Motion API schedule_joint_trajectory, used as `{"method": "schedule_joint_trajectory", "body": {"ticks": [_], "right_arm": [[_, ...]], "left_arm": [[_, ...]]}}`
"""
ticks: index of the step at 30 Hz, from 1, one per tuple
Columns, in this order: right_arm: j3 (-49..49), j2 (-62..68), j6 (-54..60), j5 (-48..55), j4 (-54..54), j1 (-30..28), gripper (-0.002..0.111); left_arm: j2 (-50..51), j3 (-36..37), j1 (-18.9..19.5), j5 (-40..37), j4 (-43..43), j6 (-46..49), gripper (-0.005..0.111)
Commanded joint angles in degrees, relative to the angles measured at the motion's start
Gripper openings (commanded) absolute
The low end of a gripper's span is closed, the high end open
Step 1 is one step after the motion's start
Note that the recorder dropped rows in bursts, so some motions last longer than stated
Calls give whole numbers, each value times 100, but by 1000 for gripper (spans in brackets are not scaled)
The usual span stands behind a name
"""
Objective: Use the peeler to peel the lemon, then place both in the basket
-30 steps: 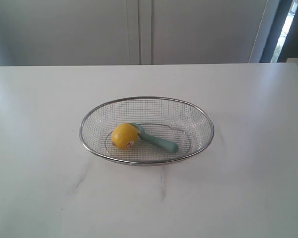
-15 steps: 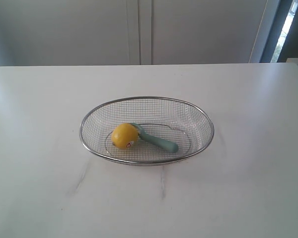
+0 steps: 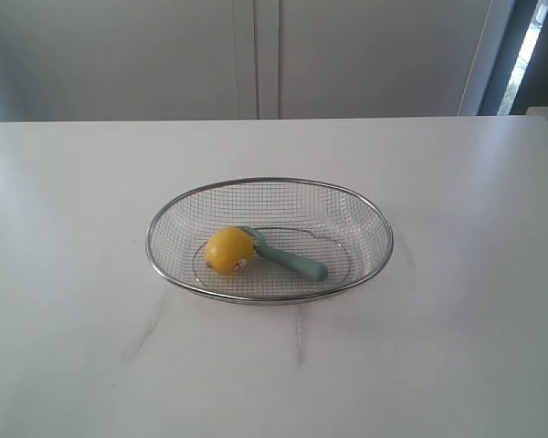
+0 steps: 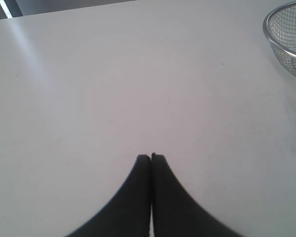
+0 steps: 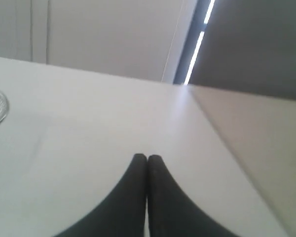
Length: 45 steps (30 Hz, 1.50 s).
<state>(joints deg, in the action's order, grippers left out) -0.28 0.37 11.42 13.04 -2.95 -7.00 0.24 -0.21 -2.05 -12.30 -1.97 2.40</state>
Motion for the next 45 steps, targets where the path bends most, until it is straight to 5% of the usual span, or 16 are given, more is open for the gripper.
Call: {"method": "schedule_joint_trajectory", "body": {"ticks": [1, 29, 45], "right_arm": [[28, -37, -12, 460, -535, -35, 0], [28, -37, -12, 428, -513, -35, 0], [28, -37, -1016, 367, -513, -35, 0]], "left_arm": [[-24, 21, 14, -21, -64, 6, 0], [-24, 21, 14, -21, -64, 6, 0], [-24, 21, 14, -21, -64, 6, 0]]}}
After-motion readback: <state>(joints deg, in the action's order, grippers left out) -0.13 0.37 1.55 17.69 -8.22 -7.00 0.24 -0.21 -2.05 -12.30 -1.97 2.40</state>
